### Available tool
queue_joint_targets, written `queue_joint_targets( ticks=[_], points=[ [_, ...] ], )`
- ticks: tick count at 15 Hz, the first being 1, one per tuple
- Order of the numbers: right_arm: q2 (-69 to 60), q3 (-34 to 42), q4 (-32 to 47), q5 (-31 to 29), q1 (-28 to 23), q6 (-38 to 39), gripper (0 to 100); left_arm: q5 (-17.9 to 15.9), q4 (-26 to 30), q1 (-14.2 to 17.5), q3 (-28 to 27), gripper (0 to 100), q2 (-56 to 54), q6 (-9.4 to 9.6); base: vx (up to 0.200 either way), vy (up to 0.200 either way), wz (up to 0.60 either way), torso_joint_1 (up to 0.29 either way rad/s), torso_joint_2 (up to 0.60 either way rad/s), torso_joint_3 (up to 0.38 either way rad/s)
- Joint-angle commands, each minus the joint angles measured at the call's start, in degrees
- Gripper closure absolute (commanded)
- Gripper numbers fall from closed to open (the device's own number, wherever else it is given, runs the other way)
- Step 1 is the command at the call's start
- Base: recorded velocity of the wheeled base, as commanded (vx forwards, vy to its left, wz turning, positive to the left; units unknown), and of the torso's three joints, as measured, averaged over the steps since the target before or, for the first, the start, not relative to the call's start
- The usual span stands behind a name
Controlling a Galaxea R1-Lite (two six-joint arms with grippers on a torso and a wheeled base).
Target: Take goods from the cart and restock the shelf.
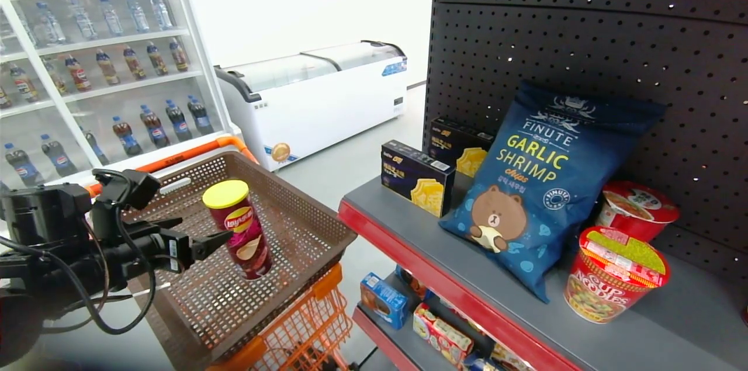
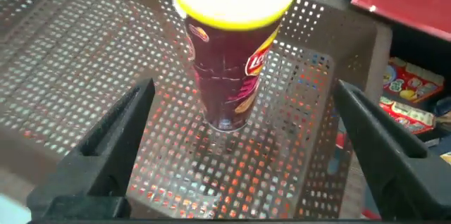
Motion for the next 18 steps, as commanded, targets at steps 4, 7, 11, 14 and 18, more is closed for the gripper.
queue_joint_targets(
  ticks=[4,7,11,14,18],
  points=[
    [0.0,0.0,0.0,0.0,0.1,0.0,0,0.7,-12.7,-1.6,1.2,0,13.0,0.01,0.0,0.0,0.0,0.0,0.0,0.0],
    [0.0,0.0,0.0,0.0,0.0,0.0,0,2.4,-20.5,-1.7,0.0,0,19.6,1.77,0.0,0.0,0.0,0.0,0.0,0.0],
    [0.0,0.0,0.0,0.0,0.0,0.0,0,2.5,-21.5,-2.2,-2.9,0,23.5,3.71,0.0,0.0,0.0,0.0,0.0,0.0],
    [0.0,-0.1,0.0,-0.1,0.0,0.0,0,2.5,-23.0,-3.7,-7.4,0,26.9,3.71,0.0,0.0,0.0,0.0,0.0,0.0],
    [0.0,0.0,0.0,0.0,0.0,0.0,0,2.5,-22.7,-5.1,-10.9,100,28.6,3.53,0.0,0.0,0.0,0.0,0.0,0.0]
  ],
)
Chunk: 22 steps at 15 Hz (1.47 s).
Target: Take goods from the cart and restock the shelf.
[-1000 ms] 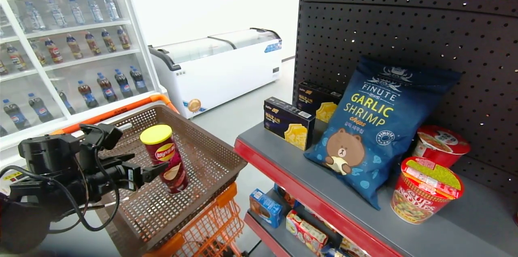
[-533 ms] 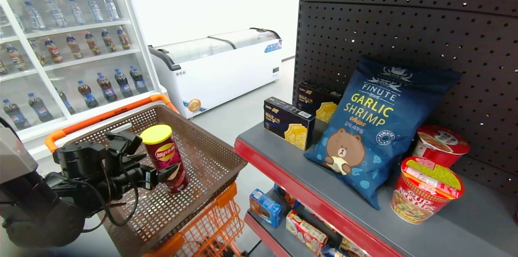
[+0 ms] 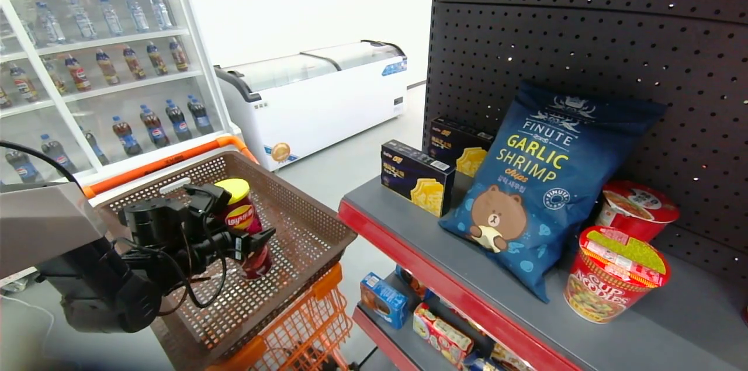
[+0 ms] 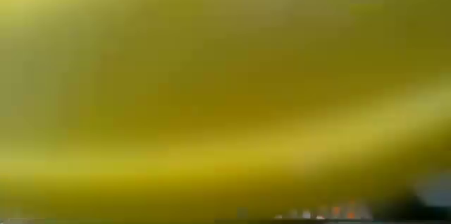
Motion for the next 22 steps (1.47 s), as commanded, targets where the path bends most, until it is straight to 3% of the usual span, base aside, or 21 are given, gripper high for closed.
queue_joint_targets(
  ticks=[1,4,6,7,8,9,13,14,16,18,20,21,22],
  points=[
    [0.0,0.0,0.0,0.0,0.0,0.0,0,0.8,1.0,-0.3,-1.4,100,0.8,-0.32,0.0,0.0,0.0,0.0,0.0,0.0],
    [0.0,0.0,0.0,0.0,0.0,0.0,0,3.0,3.1,-0.3,-1.7,100,-1.4,-0.41,0.0,0.0,0.0,0.0,0.0,0.0],
    [0.0,0.0,0.0,0.0,0.0,0.0,0,6.5,5.3,-0.7,-2.8,100,-6.2,-1.64,0.0,0.0,0.0,0.0,0.0,0.0],
    [0.0,0.0,0.0,0.0,0.0,0.0,0,8.1,7.9,-0.7,-3.6,100,-7.7,-1.81,0.0,0.0,0.0,0.0,0.0,0.0],
    [0.0,0.0,0.0,0.0,0.0,0.0,0,12.0,13.8,-0.7,-4.9,100,-11.2,-1.2,0.0,0.0,0.0,0.0,0.0,0.0],
    [0.0,0.0,0.0,0.0,0.0,0.0,0,12.4,18.0,-0.7,-5.4,100,-14.0,-1.2,0.0,0.0,0.0,0.0,0.0,0.0],
    [0.0,0.0,0.0,0.0,0.0,0.0,0,11.3,28.5,-4.2,-6.4,100,-23.1,-1.9,0.0,0.0,0.0,0.0,0.0,0.0],
    [0.0,0.0,0.0,0.0,0.0,0.0,0,11.3,30.5,-5.9,-6.2,100,-24.7,-3.57,0.0,0.0,0.0,0.0,0.0,0.0],
    [0.0,0.0,0.0,0.0,0.0,0.0,0,11.4,31.0,-11.6,-6.3,100,-29.0,-7.0,0.0,0.0,0.0,0.0,0.0,0.0],
    [0.0,0.0,0.0,0.0,0.0,0.0,0,11.0,31.4,-15.4,-5.2,100,-32.9,-6.82,0.0,0.0,0.0,0.0,0.0,0.0],
    [0.0,0.0,0.0,0.0,0.0,0.0,0,10.1,32.8,-18.7,-5.7,100,-34.7,-8.4,0.0,0.0,0.0,0.0,0.0,0.0],
    [0.0,0.0,0.0,0.0,0.0,0.0,0,9.0,32.8,-19.2,-5.7,100,-35.3,-8.67,0.0,0.0,0.0,0.0,0.0,0.0],
    [0.0,0.0,0.0,0.0,0.0,0.0,0,2.9,32.9,-18.9,-5.0,100,-36.9,-8.76,0.0,0.0,0.0,0.0,0.0,0.0]
  ],
)
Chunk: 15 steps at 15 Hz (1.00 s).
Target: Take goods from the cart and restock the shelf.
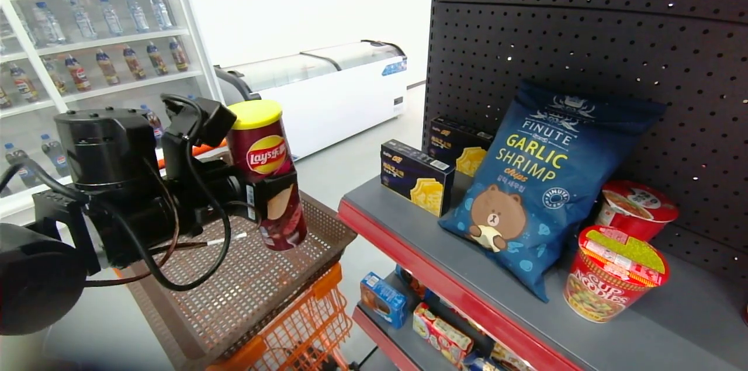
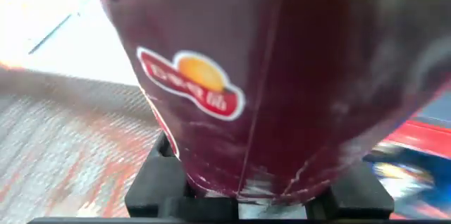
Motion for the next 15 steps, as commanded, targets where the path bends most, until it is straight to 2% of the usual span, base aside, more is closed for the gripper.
queue_joint_targets(
  ticks=[1,2,3,5,6,9,11,13,15],
  points=[
    [0.0,0.0,0.0,0.0,0.0,0.0,0,-7.4,-0.1,-0.1,0.8,100,-3.5,-0.08,0.0,0.0,0.0,0.0,0.0,0.0],
    [0.0,0.0,0.0,0.0,0.0,0.0,0,-14.6,-0.6,0.0,3.0,100,-4.9,0.19,0.0,0.0,0.0,0.0,0.0,0.0],
    [0.0,-0.1,0.0,0.0,0.0,0.0,0,-20.0,-0.3,-0.1,5.1,100,-7.8,0.19,0.0,0.0,0.0,0.0,0.0,0.0],
    [0.0,0.0,0.0,0.0,0.0,0.0,0,-25.0,-0.3,-0.2,8.6,100,-10.6,0.19,0.0,0.0,0.0,0.0,0.0,0.0],
    [0.0,-0.1,0.0,0.0,0.0,0.0,0,-25.9,-0.7,-0.2,9.4,100,-11.3,0.28,0.0,0.0,0.0,0.0,0.0,0.0],
    [0.0,0.0,0.0,0.0,0.0,0.0,0,-25.8,-0.3,0.0,9.5,100,-13.0,-0.16,0.0,0.0,0.0,0.0,0.0,0.0],
    [0.0,0.0,0.0,0.0,0.0,0.0,0,-26.5,-0.1,-2.4,10.6,100,-14.0,0.01,0.0,0.0,0.0,0.0,0.0,0.0],
    [0.0,0.0,0.0,0.0,0.0,0.0,0,-26.6,-0.1,-3.2,11.5,100,-14.3,0.01,0.0,0.0,0.0,0.0,0.0,0.0],
    [0.0,0.0,0.0,0.0,0.0,0.0,0,-27.2,-0.2,-6.7,10.7,100,-13.5,0.01,0.0,0.0,0.0,0.0,0.0,0.0]
  ],
)
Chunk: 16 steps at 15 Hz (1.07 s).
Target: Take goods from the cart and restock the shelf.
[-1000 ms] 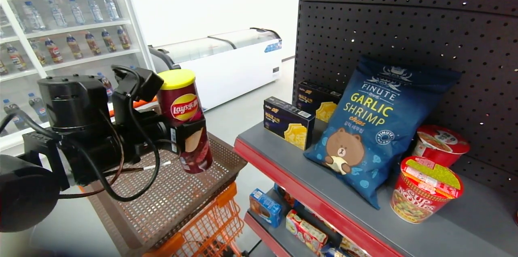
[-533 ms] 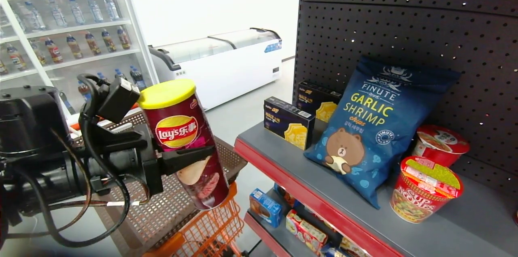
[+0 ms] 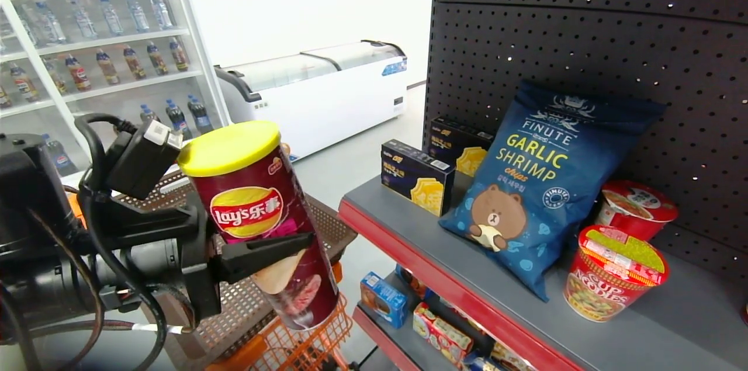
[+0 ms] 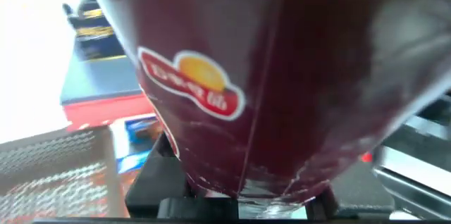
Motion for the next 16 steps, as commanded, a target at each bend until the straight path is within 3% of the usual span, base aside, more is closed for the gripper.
queue_joint_targets(
  ticks=[1,3,5,9,12,16],
  points=[
    [0.0,0.0,0.0,0.0,0.0,0.0,0,0.0,0.0,-3.0,-0.5,100,1.1,-0.05,0.0,0.0,0.0,0.0,0.0,0.0],
    [0.0,0.0,0.0,0.0,0.1,0.0,0,-0.4,0.0,-5.1,-0.5,100,2.2,-0.05,0.0,0.0,0.0,0.0,0.0,0.0],
    [0.0,0.0,-0.1,0.0,0.0,-0.1,0,-5.5,-0.5,-5.9,-0.5,100,3.8,-0.05,0.0,0.0,0.0,0.0,0.0,0.0],
    [0.0,0.0,0.0,0.1,0.0,-0.1,0,-9.3,-0.6,-6.4,-0.3,100,4.2,0.39,0.0,0.0,0.0,0.0,0.0,0.0],
    [0.0,0.0,0.0,0.1,0.1,0.0,0,-9.9,-0.4,-7.8,0.1,100,4.3,1.62,0.0,0.0,-0.4,0.002,0.0,0.002],
    [0.0,0.0,0.0,0.1,0.0,0.0,0,-9.9,-0.4,-8.4,0.0,100,5.1,1.62,0.0,0.0,-0.6,0.004,0.0,0.001]
  ],
)
